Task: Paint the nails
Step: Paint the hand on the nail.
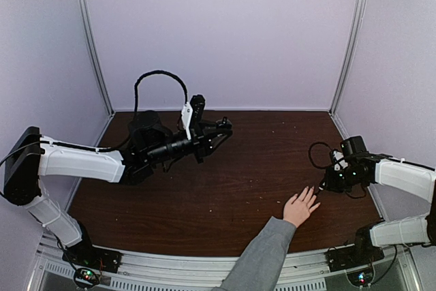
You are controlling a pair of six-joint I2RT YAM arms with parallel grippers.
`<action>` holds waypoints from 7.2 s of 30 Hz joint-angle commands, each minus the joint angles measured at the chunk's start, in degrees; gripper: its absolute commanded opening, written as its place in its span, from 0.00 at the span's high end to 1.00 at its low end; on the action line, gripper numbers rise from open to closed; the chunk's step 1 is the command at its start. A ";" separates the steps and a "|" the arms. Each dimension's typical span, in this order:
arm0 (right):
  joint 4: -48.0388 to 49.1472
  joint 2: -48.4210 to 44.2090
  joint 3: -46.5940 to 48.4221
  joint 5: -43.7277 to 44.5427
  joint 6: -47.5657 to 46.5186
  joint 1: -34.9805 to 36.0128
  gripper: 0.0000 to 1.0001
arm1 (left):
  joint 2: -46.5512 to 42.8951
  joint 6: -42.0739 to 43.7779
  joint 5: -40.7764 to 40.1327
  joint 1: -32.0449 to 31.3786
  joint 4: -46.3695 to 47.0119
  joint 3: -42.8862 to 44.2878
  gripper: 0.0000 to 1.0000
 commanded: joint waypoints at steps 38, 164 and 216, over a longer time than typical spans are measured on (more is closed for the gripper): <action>1.36 -1.57 -0.24 -1.57 -0.55 0.19 1.00 | 0.13 -1.20 0.15 0.68 4.34 -0.05 1.00; 0.62 0.47 0.42 2.62 -0.42 0.19 1.00 | -0.38 -0.72 -0.29 1.07 4.16 -0.38 1.00; 1.15 0.48 0.29 1.97 -0.68 0.28 1.00 | -0.72 -0.88 -0.55 1.12 4.63 -0.94 1.00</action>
